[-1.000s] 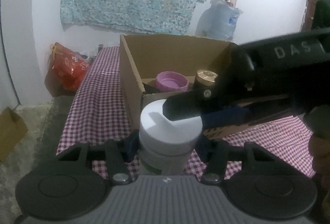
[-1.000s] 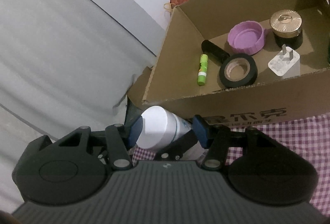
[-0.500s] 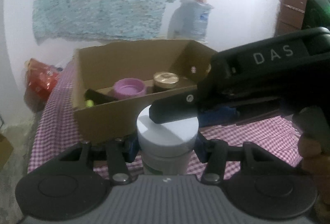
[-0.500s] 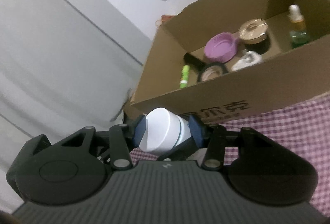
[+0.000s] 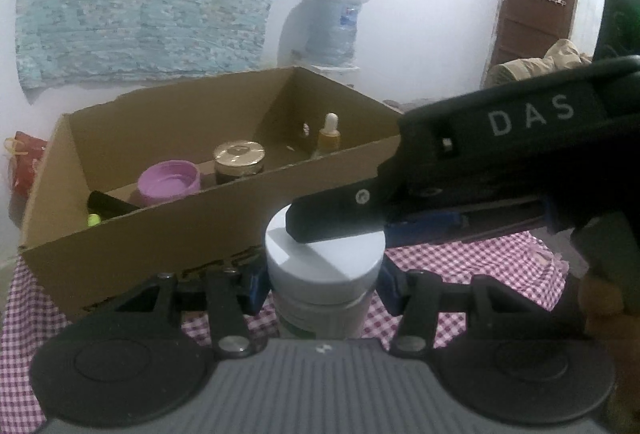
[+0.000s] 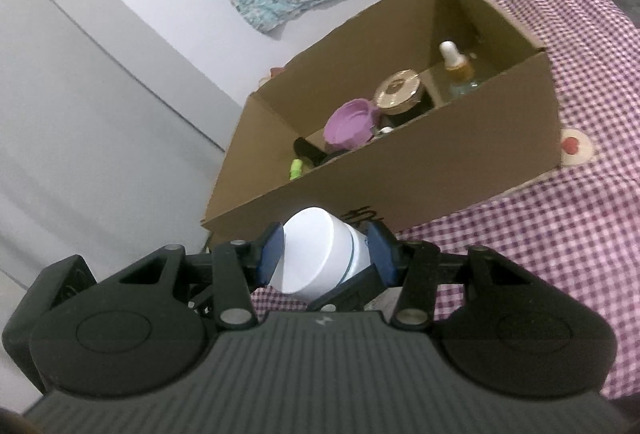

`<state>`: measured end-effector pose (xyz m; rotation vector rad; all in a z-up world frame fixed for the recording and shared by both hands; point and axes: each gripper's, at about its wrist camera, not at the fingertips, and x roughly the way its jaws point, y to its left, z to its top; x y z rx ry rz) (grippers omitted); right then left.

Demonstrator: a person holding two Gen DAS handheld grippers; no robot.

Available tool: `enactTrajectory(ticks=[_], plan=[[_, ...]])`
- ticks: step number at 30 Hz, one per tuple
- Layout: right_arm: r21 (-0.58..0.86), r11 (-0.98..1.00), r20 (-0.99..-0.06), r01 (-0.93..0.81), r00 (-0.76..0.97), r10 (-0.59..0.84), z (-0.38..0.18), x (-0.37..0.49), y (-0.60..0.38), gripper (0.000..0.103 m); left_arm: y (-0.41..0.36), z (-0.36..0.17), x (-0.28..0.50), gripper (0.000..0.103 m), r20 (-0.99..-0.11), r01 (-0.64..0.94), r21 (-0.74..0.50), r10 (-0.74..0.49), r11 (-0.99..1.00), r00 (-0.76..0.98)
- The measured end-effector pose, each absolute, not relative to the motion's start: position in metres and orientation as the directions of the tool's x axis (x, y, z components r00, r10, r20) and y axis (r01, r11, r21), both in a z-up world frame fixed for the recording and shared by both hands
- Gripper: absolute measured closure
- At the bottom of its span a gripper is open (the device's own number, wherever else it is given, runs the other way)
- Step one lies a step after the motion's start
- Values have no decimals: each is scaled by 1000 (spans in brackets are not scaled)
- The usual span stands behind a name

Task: Organize rigid objects
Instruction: 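Lift the white tub and carry it over the box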

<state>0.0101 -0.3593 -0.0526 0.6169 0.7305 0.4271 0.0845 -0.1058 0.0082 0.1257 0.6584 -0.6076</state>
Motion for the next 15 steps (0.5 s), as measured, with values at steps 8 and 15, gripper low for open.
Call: enactTrajectory(ticks=[8, 15], plan=[[670, 732, -491, -122, 666, 561, -64, 13, -374, 56, -119, 1, 80, 49, -620, 578, -37, -472, 815, 626], [716, 689, -464, -112, 661, 590, -75, 17, -383, 55, -128, -8, 83, 49, -655, 593, -9, -453, 805, 605]])
